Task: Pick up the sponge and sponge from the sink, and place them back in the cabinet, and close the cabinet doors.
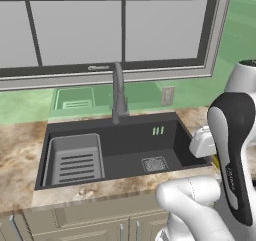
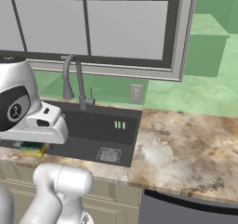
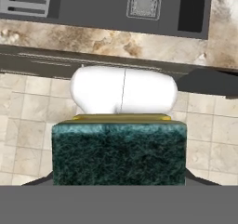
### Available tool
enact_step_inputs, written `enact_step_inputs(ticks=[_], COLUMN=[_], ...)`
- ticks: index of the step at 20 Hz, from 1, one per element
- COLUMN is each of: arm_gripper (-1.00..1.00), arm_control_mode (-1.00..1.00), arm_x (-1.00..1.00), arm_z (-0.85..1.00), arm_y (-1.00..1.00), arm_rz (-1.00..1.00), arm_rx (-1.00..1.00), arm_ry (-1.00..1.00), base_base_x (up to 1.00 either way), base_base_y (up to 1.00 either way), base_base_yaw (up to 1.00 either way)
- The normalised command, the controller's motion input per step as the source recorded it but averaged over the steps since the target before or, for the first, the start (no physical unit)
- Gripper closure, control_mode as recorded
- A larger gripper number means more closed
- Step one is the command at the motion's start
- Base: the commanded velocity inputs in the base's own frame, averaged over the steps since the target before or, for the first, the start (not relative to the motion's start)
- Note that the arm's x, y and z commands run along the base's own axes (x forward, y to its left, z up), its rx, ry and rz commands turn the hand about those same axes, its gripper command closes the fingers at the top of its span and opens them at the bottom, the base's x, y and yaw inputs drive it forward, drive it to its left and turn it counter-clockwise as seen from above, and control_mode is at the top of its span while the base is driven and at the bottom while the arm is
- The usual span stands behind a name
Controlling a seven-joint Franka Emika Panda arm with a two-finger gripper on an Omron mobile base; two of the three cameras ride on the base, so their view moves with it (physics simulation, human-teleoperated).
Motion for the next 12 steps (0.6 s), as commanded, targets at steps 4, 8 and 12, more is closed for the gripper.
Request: enact_step_inputs(ticks=[4,8,12], arm_gripper=[1.00,1.00,1.00], arm_control_mode=[-1.00,-1.00,1.00], arm_x=[-0.25,-0.21,0.00], arm_z=[0.28,0.26,0.00], arm_y=[-0.04,0.00,0.00], arm_rz=[0.00,0.00,0.00], arm_rx=[0.00,0.00,0.00], arm_ry=[-0.02,-0.02,0.00], base_base_x=[0.00,0.00,-0.38], base_base_y=[0.00,0.00,0.00], base_base_yaw=[0.00,0.00,0.04])
